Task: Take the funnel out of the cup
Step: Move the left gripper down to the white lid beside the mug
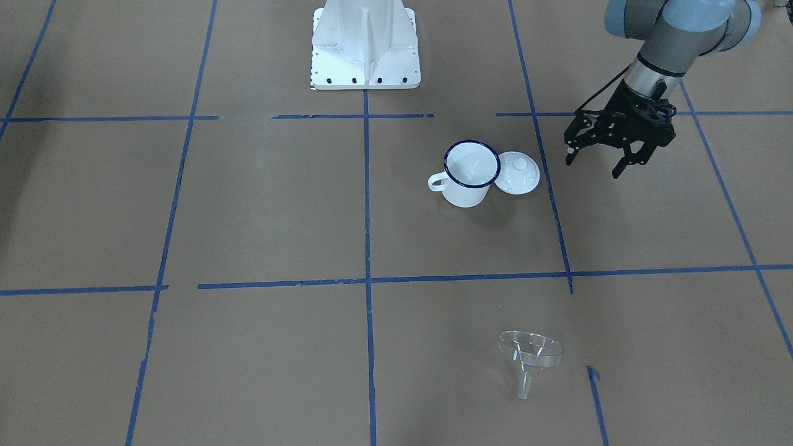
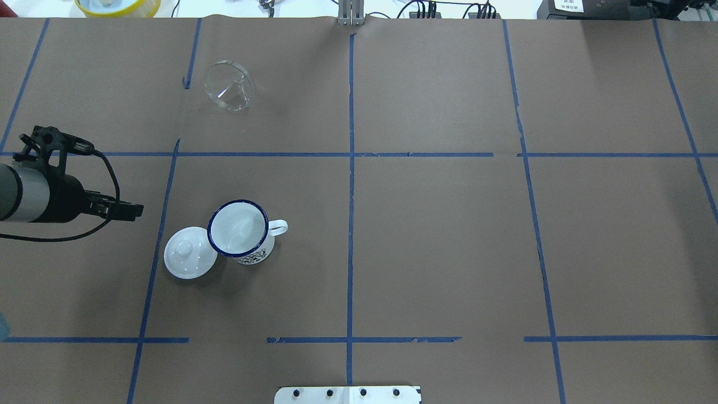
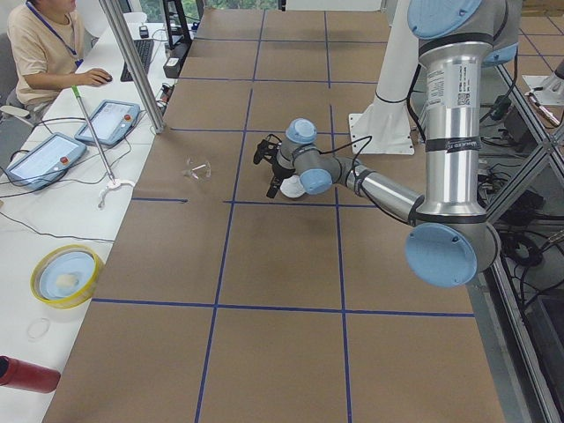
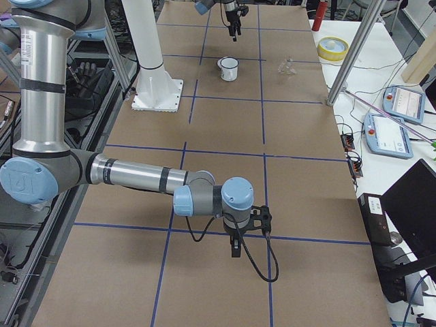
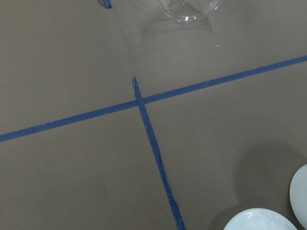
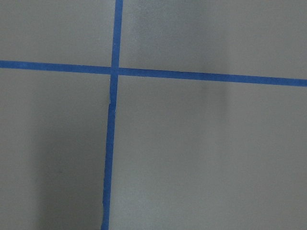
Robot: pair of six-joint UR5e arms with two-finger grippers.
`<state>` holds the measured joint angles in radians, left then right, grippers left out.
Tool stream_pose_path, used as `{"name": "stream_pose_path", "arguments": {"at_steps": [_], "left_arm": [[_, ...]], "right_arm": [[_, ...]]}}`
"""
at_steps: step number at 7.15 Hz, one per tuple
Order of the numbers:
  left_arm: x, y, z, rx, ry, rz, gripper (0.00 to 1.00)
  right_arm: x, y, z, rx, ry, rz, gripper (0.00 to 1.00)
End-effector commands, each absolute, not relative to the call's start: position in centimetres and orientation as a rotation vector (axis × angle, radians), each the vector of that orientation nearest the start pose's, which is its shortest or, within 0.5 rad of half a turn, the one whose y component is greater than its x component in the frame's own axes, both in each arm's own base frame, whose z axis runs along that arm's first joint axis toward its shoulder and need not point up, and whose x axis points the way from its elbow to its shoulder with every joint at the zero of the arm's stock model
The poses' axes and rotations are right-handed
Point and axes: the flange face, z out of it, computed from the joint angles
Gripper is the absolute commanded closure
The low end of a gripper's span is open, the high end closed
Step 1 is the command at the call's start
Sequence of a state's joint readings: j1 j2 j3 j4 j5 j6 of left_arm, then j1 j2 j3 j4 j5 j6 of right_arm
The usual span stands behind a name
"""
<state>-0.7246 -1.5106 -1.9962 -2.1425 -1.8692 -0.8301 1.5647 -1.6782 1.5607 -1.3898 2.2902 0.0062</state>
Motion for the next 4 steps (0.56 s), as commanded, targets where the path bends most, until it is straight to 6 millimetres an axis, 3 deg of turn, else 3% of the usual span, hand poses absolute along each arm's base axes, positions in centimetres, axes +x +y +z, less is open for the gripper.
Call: {"name": "stream_pose_path", "arguments": {"at_steps": [1,3,4], "left_arm": [[33.3,-38.0,39.6,0.375,0.858,0.147,0.00],[37.8,-36.9,37.1,0.304,0.859,0.152,0.02],[39.0,-36.5,36.8,0.299,0.855,0.163,0.13]], "right_arm": [[6.5,-44.9,70.0,0.056,-0.720,-0.023,0.00],[6.5,-44.9,70.0,0.056,-0.720,-0.023,0.00],[6.5,-44.9,70.0,0.056,-0.720,-0.023,0.00]]}}
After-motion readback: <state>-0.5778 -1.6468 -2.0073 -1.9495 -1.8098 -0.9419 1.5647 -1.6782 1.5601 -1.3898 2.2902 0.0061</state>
